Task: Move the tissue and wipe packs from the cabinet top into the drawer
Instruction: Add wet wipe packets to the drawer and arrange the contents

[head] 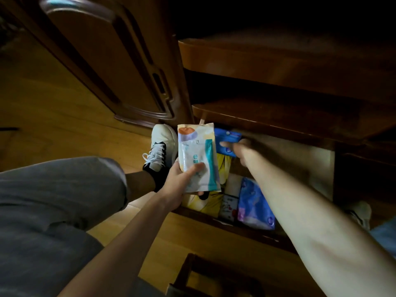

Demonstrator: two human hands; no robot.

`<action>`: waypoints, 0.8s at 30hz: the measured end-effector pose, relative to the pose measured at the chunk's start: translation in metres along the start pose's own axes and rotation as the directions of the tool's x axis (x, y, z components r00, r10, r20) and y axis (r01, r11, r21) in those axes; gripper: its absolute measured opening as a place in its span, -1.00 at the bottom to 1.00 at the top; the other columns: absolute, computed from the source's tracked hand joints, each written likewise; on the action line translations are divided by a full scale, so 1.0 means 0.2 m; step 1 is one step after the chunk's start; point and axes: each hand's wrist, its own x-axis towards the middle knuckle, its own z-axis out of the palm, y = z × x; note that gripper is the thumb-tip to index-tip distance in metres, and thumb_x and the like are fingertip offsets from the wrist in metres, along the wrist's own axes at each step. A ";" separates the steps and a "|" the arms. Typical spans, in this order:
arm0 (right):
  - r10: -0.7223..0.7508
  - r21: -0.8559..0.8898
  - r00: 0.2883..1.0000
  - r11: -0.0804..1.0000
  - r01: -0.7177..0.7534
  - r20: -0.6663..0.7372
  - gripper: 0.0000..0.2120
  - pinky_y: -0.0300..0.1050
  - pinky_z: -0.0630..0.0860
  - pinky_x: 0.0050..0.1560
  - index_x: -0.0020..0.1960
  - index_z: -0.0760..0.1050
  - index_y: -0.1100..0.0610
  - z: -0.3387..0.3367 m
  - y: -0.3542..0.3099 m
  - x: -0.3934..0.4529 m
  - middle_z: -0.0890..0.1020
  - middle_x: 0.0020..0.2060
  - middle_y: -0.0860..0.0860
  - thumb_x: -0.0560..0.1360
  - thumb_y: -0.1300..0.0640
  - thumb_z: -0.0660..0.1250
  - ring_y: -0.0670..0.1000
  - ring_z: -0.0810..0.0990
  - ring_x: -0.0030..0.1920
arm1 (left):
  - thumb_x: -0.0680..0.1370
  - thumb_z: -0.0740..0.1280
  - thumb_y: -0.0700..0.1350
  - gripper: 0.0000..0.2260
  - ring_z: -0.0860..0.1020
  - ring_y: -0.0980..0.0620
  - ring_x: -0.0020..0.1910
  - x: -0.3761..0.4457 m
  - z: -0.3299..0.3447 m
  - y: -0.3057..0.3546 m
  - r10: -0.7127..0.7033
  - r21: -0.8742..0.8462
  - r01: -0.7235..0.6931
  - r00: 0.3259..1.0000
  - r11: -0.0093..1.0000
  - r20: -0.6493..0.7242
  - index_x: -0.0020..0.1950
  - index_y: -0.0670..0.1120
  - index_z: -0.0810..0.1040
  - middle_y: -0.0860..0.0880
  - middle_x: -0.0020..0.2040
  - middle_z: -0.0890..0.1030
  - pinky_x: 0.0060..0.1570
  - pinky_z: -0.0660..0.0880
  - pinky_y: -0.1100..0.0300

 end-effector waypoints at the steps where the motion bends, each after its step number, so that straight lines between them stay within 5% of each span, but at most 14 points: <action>1: 0.014 0.043 1.000 0.999 -0.015 0.006 -0.21 -0.09 0.42 -0.23 0.53 0.26 0.17 0.00 -0.01 0.01 0.50 0.37 0.15 0.44 -0.01 0.54 0.05 0.54 -0.04 | 0.41 0.55 -0.03 -0.44 0.70 -0.24 -0.07 0.01 0.00 0.00 -0.006 0.008 0.006 1.000 1.000 0.010 0.33 -0.08 0.42 -0.18 0.07 0.69 -0.40 0.60 0.04; 2: 0.031 0.095 0.999 0.995 -0.033 0.015 -0.22 -0.09 0.42 -0.26 0.52 0.28 0.18 -0.02 -0.01 0.02 0.53 0.30 0.13 0.43 0.01 0.56 0.02 0.53 -0.10 | 0.43 0.55 -0.04 -0.45 0.70 -0.24 -0.05 0.03 0.01 0.00 -0.012 0.012 0.012 1.000 1.000 0.020 0.33 -0.06 0.42 -0.17 0.09 0.69 -0.39 0.60 0.04; 6: 0.085 0.239 0.996 0.967 -0.086 0.018 -0.13 0.06 0.59 0.09 0.51 0.26 0.19 -0.06 0.00 0.02 0.55 0.29 0.20 0.35 0.05 0.62 0.17 0.58 0.19 | 0.45 0.55 -0.04 -0.46 0.70 -0.23 -0.03 0.05 0.03 0.00 -0.013 0.036 0.011 0.999 0.999 0.041 0.35 -0.02 0.40 -0.16 0.11 0.68 -0.37 0.62 0.02; 9: 0.046 0.387 0.987 0.922 0.018 -0.155 -0.36 -0.13 0.60 -0.40 0.36 0.42 0.26 -0.12 0.01 -0.01 0.59 0.15 0.20 0.40 0.07 0.59 0.11 0.64 -0.08 | 0.50 0.51 -0.14 -0.39 0.70 -0.14 0.05 0.05 0.08 0.00 0.088 0.106 -0.092 0.995 0.990 0.040 0.45 0.05 0.29 -0.15 0.21 0.62 -0.25 0.65 0.05; 11: 0.035 0.416 0.948 0.903 0.105 -0.316 -0.40 -0.14 0.66 -0.25 0.33 0.45 0.27 -0.24 0.06 -0.05 0.61 0.18 0.18 0.43 0.03 0.58 0.11 0.66 -0.01 | 0.52 0.48 -0.23 -0.28 0.67 -0.11 0.15 0.05 0.16 -0.01 0.159 0.140 -0.174 0.981 0.975 0.112 0.54 0.09 0.17 -0.11 0.28 0.59 -0.08 0.67 -0.03; 13: -0.047 0.226 0.874 0.958 0.176 -0.484 -0.40 0.01 0.59 0.16 0.33 0.42 0.28 -0.43 0.14 -0.13 0.59 0.24 0.19 0.45 0.00 0.55 0.17 0.62 0.19 | 0.53 0.47 -0.25 -0.21 0.64 -0.11 0.21 0.04 0.25 -0.04 0.186 0.178 -0.218 0.966 0.960 0.180 0.58 0.10 0.08 -0.12 0.33 0.55 0.03 0.65 -0.13; 16: -0.266 -0.136 0.812 0.964 0.228 -0.520 -0.49 0.04 0.44 0.32 0.35 0.42 0.28 -0.67 0.28 -0.29 0.57 0.29 0.24 0.53 0.05 0.48 0.23 0.55 0.30 | 0.52 0.48 -0.24 -0.18 0.64 -0.14 0.20 0.02 0.35 -0.07 0.178 0.180 -0.220 0.958 0.959 0.224 0.59 0.10 0.06 -0.11 0.33 0.56 0.05 0.63 -0.22; 20: -0.456 -0.567 0.790 0.806 0.171 -0.409 -0.45 0.10 0.37 0.42 0.48 0.33 0.24 -0.89 0.39 -0.44 0.43 0.40 0.25 0.59 0.06 0.39 0.26 0.45 0.38 | 0.53 0.47 -0.22 -0.21 0.68 -0.12 0.13 0.00 0.40 -0.12 0.140 0.207 -0.207 0.945 0.956 0.297 0.58 0.16 0.09 -0.07 0.23 0.64 -0.09 0.67 -0.09; 24: -0.474 -0.843 0.875 0.507 0.180 -0.098 -0.45 0.09 0.44 0.33 0.52 0.28 0.09 -0.97 0.42 -0.55 0.49 0.39 0.20 0.59 0.03 0.35 0.25 0.50 0.34 | 0.53 0.48 -0.20 -0.23 0.69 -0.08 0.09 -0.02 0.42 -0.13 0.131 0.252 -0.211 0.945 0.944 0.299 0.58 0.14 0.11 -0.10 0.25 0.60 -0.15 0.67 0.02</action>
